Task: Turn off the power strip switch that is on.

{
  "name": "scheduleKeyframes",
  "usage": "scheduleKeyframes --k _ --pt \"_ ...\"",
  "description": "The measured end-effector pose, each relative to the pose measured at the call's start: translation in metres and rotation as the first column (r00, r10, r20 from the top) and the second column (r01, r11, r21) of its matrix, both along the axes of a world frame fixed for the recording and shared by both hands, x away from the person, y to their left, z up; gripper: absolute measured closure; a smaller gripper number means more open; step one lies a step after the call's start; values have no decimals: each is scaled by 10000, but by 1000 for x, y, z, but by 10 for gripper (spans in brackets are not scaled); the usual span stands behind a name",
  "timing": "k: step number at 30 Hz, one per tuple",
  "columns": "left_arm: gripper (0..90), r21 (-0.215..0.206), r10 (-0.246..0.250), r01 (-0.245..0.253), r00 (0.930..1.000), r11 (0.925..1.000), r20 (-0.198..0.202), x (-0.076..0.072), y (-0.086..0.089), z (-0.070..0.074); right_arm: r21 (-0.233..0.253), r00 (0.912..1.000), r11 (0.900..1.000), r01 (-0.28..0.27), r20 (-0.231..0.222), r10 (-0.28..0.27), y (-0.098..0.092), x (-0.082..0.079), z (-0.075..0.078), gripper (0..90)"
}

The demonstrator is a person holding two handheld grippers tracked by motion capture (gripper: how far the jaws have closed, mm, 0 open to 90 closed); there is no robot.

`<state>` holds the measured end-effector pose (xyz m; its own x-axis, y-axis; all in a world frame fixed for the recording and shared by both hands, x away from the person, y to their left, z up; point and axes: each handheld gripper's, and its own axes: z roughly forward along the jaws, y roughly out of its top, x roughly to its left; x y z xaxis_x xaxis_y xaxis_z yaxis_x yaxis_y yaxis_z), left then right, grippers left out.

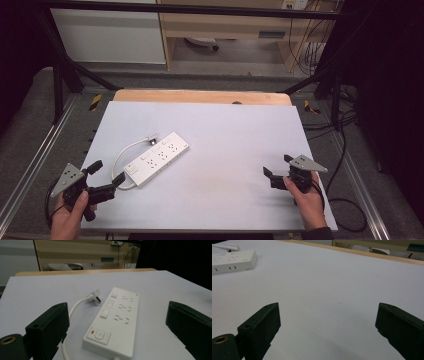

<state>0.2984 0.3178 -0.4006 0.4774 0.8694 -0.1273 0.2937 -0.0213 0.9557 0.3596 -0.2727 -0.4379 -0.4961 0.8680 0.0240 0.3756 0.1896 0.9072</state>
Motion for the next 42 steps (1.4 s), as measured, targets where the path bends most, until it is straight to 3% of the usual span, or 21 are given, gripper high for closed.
scheduleKeyframes --k 14,24,42 --pt "54 158 -18 21 9998 9999 -182 1 -2 -1 -489 9998 9987 -171 -125 165 5 0 -2 53" --pt "53 89 109 -106 9995 9999 -312 1 -1 -2 -435 9997 9989 -181 -150 174 7 0 -2 46" --pt "55 102 -498 502 9980 9987 -383 0 -9 0 -508 9996 9984 -262 -115 257 9 -1 -2 43"
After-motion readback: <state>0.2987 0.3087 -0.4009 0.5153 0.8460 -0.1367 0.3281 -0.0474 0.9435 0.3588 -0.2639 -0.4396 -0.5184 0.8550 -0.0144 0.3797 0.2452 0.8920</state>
